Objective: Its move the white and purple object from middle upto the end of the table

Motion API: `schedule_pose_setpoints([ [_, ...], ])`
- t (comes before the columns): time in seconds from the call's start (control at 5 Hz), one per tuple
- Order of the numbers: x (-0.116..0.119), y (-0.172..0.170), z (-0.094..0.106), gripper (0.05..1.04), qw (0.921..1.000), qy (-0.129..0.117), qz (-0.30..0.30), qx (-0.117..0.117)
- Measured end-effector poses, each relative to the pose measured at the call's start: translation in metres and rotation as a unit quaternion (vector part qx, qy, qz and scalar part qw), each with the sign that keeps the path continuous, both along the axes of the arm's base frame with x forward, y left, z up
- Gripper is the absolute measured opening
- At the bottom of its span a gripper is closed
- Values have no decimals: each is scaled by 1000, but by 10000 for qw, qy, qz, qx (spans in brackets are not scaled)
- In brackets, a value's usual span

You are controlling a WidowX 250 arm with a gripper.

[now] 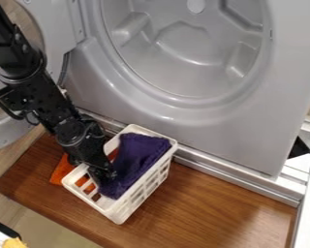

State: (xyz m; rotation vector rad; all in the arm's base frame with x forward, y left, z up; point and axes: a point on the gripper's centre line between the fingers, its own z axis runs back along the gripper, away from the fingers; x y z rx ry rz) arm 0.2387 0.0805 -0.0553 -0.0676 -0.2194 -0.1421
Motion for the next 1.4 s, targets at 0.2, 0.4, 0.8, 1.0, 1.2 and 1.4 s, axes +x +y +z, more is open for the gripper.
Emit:
schedule_pose_setpoints([
  [0.2, -1, -2, 5, 183, 10000, -37, 43, -47],
  [0.4, -2, -4, 6, 115, 9999, -31, 78, -112],
  [0.8, -5, -16, 22, 101, 9975, -175, 275, -622],
  [1.0, -6, -34, 30, 96, 9956, -214, 233, -880],
  [1.2, -15, -53, 36, 95, 9935, -153, 314, -1085],
  [1.4, -21, -69, 42, 95, 9904, -225, 439, -1293],
])
